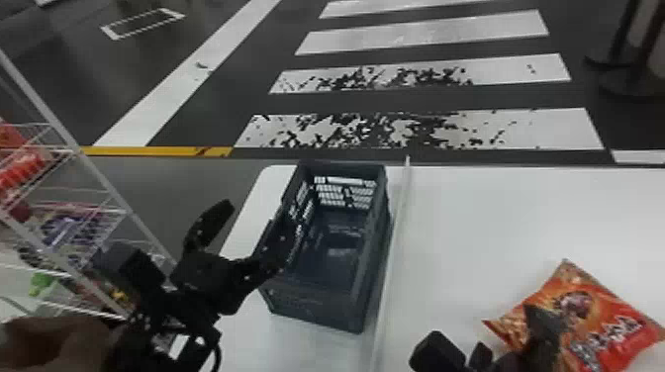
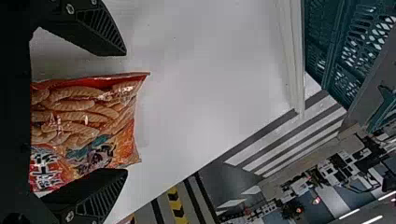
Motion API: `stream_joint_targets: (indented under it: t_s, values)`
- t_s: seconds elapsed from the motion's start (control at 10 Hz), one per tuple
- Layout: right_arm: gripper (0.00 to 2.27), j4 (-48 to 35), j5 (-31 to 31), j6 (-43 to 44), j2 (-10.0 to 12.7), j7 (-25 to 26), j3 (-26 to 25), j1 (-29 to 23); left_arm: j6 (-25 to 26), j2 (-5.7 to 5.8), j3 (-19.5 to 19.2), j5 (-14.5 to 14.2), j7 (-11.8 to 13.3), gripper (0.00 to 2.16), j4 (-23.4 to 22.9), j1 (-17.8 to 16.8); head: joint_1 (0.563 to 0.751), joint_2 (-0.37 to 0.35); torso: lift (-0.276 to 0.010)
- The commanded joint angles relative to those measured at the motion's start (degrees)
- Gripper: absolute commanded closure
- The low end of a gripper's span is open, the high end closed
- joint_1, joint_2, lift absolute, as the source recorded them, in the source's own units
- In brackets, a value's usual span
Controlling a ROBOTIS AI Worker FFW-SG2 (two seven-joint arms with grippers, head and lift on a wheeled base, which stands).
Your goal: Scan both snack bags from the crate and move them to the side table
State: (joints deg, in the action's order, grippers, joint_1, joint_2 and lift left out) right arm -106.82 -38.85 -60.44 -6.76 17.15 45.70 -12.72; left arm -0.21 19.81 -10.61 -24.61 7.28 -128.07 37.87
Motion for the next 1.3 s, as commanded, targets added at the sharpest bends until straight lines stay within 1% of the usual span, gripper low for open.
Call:
stream_joint_targets:
  t_s: [0.0,0.4,0.7,0.9,1.0,1.1,1.2]
  values:
    - [0.10,1.96,0.44,1.59,0.34,-0.01,0.00,0.59,0.00,-0.03,0.06,0.00,0.19,0.04,0.02,-0.07,0.695,0.288,-0.095]
    - [0.11,4.25,0.35,1.42,0.25,-0.45,-0.79,2.35,-1.05,-0.39,0.32,0.00,1.16,0.04,1.07,0.01,0.695,0.292,-0.095]
    - [0.11,6.36,0.44,1.77,-0.89,-1.41,-2.02,2.70,-1.05,-0.39,0.32,0.00,1.43,0.04,0.45,-0.07,0.695,0.264,-0.095]
    - [0.17,6.36,0.44,2.47,-1.24,-2.12,-2.90,2.70,-1.05,-0.39,0.41,0.00,1.60,0.04,0.37,-0.16,0.695,0.243,-0.095]
    - [0.28,6.53,0.44,2.65,-1.33,-2.47,-2.90,3.05,-1.05,-0.56,0.50,0.00,1.95,0.04,0.45,-0.25,0.695,0.236,-0.095]
    - [0.47,7.41,0.44,2.47,-1.24,-2.64,-2.81,3.76,-1.05,-0.74,0.50,0.00,2.22,0.04,0.54,-0.25,0.695,0.233,-0.095]
    - [0.73,8.12,0.44,2.12,-1.15,-3.61,-2.81,4.20,-1.05,-0.74,0.50,-0.08,2.22,0.04,0.89,-0.34,0.695,0.229,-0.095]
